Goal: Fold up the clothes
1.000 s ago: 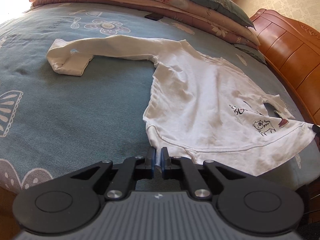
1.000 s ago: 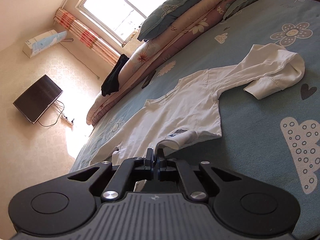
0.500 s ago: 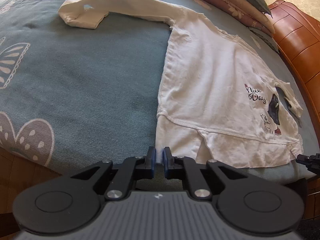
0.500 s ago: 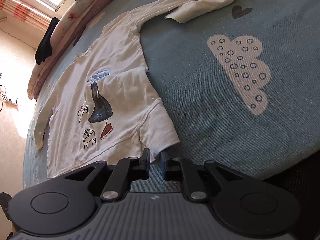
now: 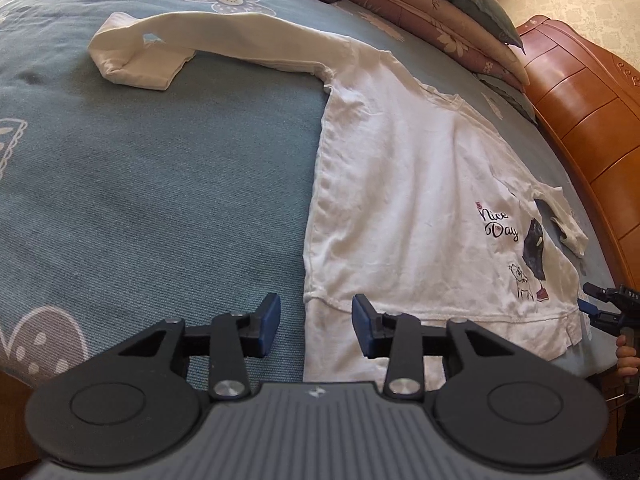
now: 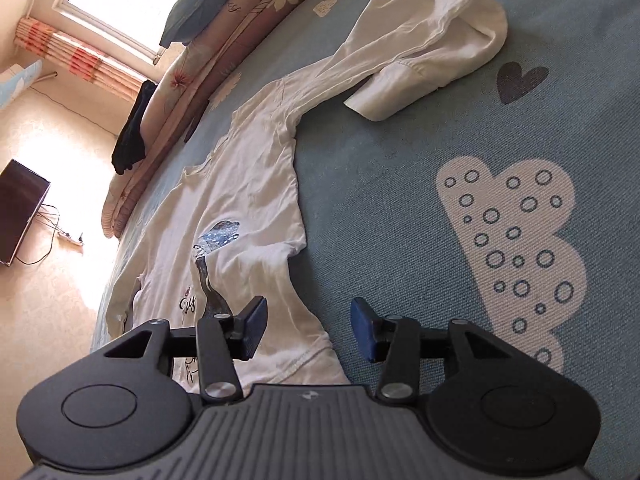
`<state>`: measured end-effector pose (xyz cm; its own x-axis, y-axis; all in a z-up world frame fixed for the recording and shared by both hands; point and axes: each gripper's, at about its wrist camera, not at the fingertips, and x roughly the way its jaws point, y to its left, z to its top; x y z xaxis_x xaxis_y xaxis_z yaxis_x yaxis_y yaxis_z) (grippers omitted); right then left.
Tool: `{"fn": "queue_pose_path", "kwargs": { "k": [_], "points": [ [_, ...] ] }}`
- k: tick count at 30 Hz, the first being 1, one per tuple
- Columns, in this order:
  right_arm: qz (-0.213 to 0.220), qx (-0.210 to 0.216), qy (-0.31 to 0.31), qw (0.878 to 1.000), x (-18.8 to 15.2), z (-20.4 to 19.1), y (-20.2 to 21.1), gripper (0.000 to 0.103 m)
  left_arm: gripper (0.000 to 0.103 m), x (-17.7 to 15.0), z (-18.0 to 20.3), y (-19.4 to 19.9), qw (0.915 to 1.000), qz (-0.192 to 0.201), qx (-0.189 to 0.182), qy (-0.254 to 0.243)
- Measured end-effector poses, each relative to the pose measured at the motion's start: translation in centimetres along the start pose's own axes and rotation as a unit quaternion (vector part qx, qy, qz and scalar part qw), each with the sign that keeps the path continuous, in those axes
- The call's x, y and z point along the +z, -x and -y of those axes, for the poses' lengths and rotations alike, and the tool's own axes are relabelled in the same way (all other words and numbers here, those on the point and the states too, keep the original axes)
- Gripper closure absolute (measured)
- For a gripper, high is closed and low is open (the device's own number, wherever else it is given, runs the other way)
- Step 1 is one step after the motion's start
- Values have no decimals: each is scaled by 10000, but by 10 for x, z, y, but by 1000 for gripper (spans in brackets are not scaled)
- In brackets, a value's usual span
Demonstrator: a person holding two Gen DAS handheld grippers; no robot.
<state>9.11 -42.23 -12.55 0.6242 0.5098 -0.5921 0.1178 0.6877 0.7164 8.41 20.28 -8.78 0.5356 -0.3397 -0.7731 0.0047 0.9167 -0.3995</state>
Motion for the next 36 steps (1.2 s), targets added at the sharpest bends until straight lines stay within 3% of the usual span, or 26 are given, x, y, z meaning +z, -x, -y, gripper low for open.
{"fn": "queue_pose_path", "kwargs": {
  "k": [7, 9, 13, 14, 15, 16, 17, 24, 29, 33, 36],
  "points": [
    [-206, 410, 290, 9985, 4, -6, -26, 56, 65, 12, -1, -17, 9995, -65, -289, 79],
    [-295, 422, 325, 9981, 2, -6, -25, 68, 67, 12, 0, -18, 9991, -148, -393, 102],
    [-351, 582, 272, 9973, -7, 3, -16, 72, 67, 3, 1, -16, 9974, -266, -665, -11],
    [-312, 529, 261, 9978, -9, 4, -14, 85, 69, 2, 0, -15, 9974, -257, -672, 52],
    [-284, 461, 238, 9982, -11, 4, -14, 94, 76, 2, -1, -15, 9976, -272, -633, 118],
    [-248, 439, 208, 9985, -12, 3, -13, 94, 99, 2, 0, -16, 9977, -320, -579, 156],
    [-186, 468, 186, 9986, -12, 1, -11, 97, 101, 3, 2, -15, 9977, -313, -571, 163],
    [321, 1047, 405, 9932, -1, -43, 23, 98, 102, 16, 32, 28, 9951, 422, -887, -145],
    [554, 1433, 859, 9844, 8, -82, 49, 98, 102, 31, 52, 68, 9849, 1107, -1293, -319],
    [715, 1493, 1218, 9787, 8, -104, 76, 98, 102, 35, 65, 98, 9769, 1486, -1444, -526],
    [720, 1281, 1367, 9797, 3, -105, 90, 98, 101, 30, 61, 110, 9765, 1520, -1433, -525]
  ]
}}
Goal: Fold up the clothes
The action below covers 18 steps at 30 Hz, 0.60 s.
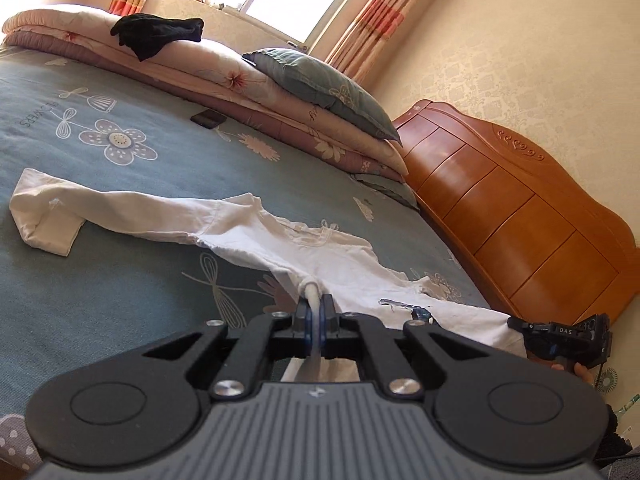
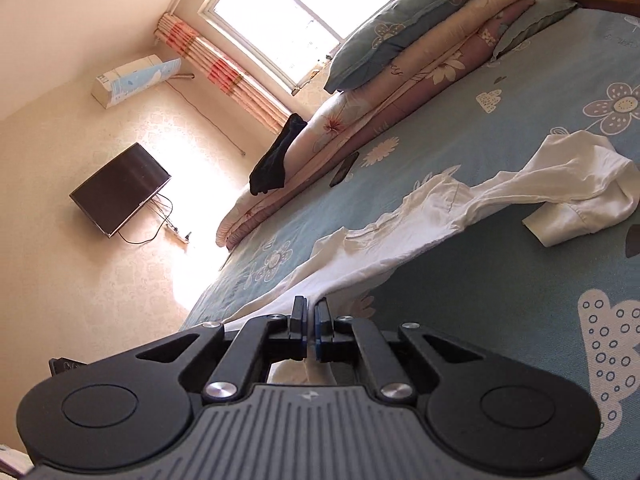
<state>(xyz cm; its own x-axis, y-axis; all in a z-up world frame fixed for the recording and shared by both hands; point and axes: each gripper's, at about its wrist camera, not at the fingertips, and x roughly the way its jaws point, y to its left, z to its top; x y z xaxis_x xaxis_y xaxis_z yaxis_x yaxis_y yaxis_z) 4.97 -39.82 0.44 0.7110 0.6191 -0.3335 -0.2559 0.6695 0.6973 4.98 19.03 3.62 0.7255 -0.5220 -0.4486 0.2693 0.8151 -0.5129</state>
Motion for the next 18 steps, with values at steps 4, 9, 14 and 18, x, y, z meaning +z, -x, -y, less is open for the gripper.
{"fn": "queue_pose_path", "kwargs": {
  "k": [4, 9, 14, 18],
  "points": [
    [-573, -710, -171, 9957, -19, 23, -5, 98, 101, -22, -28, -11, 9974, -489, 413, 331],
    [-1273, -1778, -822, 9723, -47, 69, -15, 92, 96, -61, -74, -37, 9788, -1451, 1147, 883],
    [-895, -1830, -781, 9759, -36, 70, 10, 78, 86, -51, -80, -19, 9792, -1315, 1335, 774],
    [-743, -1640, -637, 9816, -11, 65, -3, 69, 68, -22, -71, -25, 9861, -1040, 1203, 484]
  ]
}}
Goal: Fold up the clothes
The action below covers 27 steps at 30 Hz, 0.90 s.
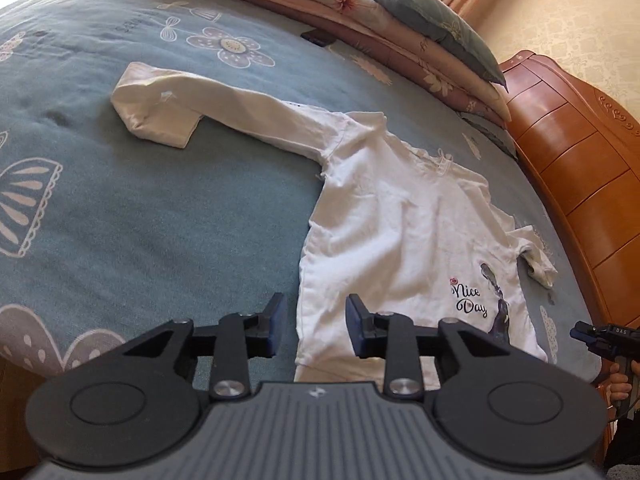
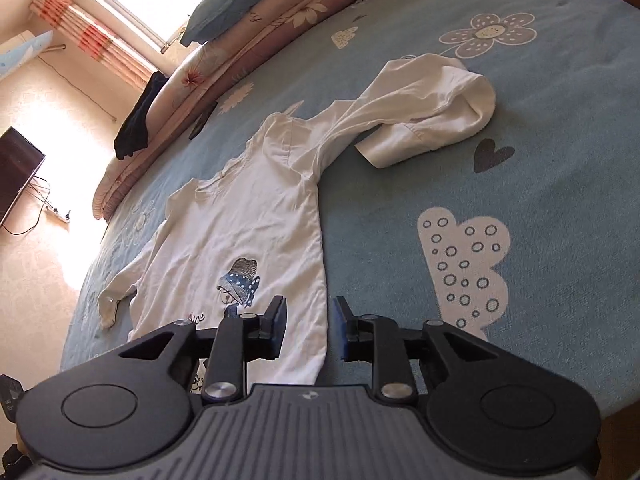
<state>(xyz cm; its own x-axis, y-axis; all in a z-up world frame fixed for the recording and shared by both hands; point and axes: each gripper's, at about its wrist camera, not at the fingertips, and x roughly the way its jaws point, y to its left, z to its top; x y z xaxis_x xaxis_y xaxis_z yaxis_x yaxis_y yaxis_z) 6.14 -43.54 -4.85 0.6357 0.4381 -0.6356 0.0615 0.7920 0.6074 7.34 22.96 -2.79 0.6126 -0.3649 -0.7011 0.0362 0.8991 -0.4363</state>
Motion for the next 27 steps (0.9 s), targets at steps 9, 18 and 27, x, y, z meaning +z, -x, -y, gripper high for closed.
{"fn": "queue_pose_path", "kwargs": {
  "k": [9, 18, 27],
  "points": [
    [-62, 296, -173, 9994, 56, 2, -87, 43, 68, 59, 23, -106, 9994, -248, -120, -204],
    [80, 379, -239, 9990, 91, 24, -155, 38, 62, 93, 11, -178, 9990, -419, -160, 71],
    [344, 46, 202, 9992, 103, 14, -174, 97, 100, 113, 6, -195, 9995, 107, -34, 278]
  ]
}}
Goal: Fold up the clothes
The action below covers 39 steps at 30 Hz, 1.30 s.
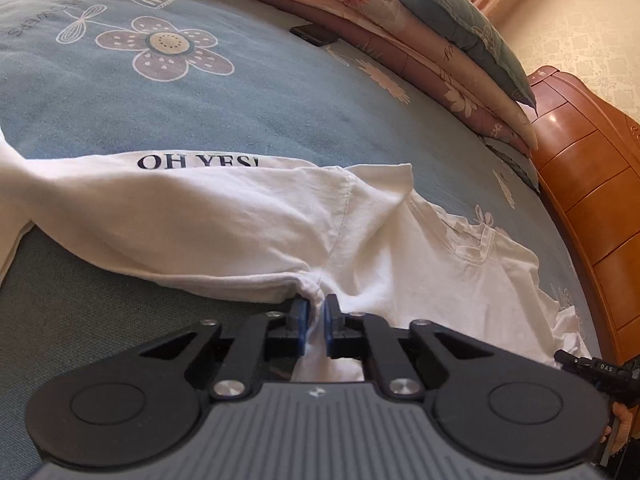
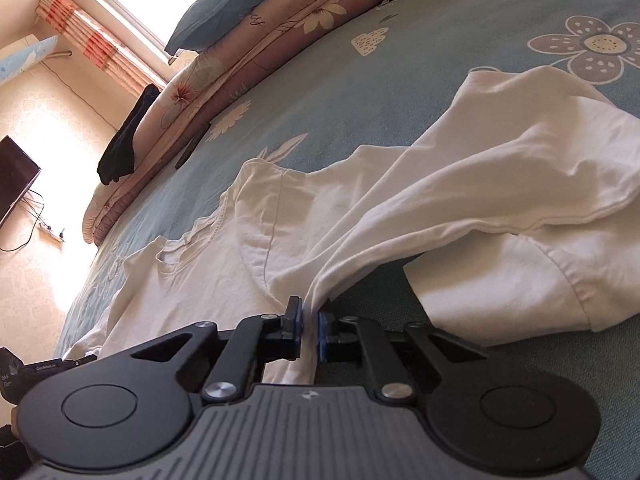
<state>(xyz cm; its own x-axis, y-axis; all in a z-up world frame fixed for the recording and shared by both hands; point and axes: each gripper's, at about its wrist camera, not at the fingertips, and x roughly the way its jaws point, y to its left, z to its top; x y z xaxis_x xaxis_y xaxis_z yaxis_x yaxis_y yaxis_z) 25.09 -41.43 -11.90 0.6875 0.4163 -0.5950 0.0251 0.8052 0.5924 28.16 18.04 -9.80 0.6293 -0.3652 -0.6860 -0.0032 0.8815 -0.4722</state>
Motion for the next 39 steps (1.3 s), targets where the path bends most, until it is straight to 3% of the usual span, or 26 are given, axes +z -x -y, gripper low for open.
{"fn": "queue_pose_path", "kwargs": {
  "k": [5, 11, 13, 15, 16, 20, 25, 30, 34, 37, 38, 39],
  "points": [
    [177, -172, 28, 9997, 25, 1, -2, 98, 100, 10, -3, 0, 9994, 282, 61, 171],
    [-190, -251, -224, 9993, 22, 10, -8, 96, 93, 3, -13, -10, 9990, 224, 275, 270],
    [-200, -130, -376, 9990, 14, 12, 7, 88, 92, 2, -13, -1, 9989, 230, 277, 298],
    [-249, -59, -422, 9988, 3, 11, 22, 67, 87, -1, -11, 11, 9993, 189, 268, 172],
    [-348, -66, -398, 9986, -5, 9, 30, 64, 83, -4, -11, 17, 9996, 145, 222, 118],
    [-774, -41, -282, 9966, -43, 0, 58, 64, 74, -27, -12, 43, 10000, -73, 14, 50],
    [-1033, 49, -301, 9942, -88, -5, 87, 63, 71, -67, -17, 71, 9991, -432, 44, 3],
    [-1167, 173, -591, 9913, -113, -3, 112, 63, 69, -99, -23, 97, 9981, -601, 17, 159],
    [-1404, 237, -560, 9882, -133, -2, 129, 63, 67, -117, -24, 114, 9971, -754, 14, 97],
    [-1341, 394, -475, 9890, -143, -4, 131, 63, 66, -124, -18, 117, 9963, -855, 78, -89],
    [-1304, 383, -493, 9895, -144, -4, 131, 65, 66, -125, -15, 117, 9961, -854, 124, -173],
    [-1267, 373, -512, 9899, -145, -5, 130, 79, 69, -126, -12, 116, 9959, -852, 203, -223]
  ]
}}
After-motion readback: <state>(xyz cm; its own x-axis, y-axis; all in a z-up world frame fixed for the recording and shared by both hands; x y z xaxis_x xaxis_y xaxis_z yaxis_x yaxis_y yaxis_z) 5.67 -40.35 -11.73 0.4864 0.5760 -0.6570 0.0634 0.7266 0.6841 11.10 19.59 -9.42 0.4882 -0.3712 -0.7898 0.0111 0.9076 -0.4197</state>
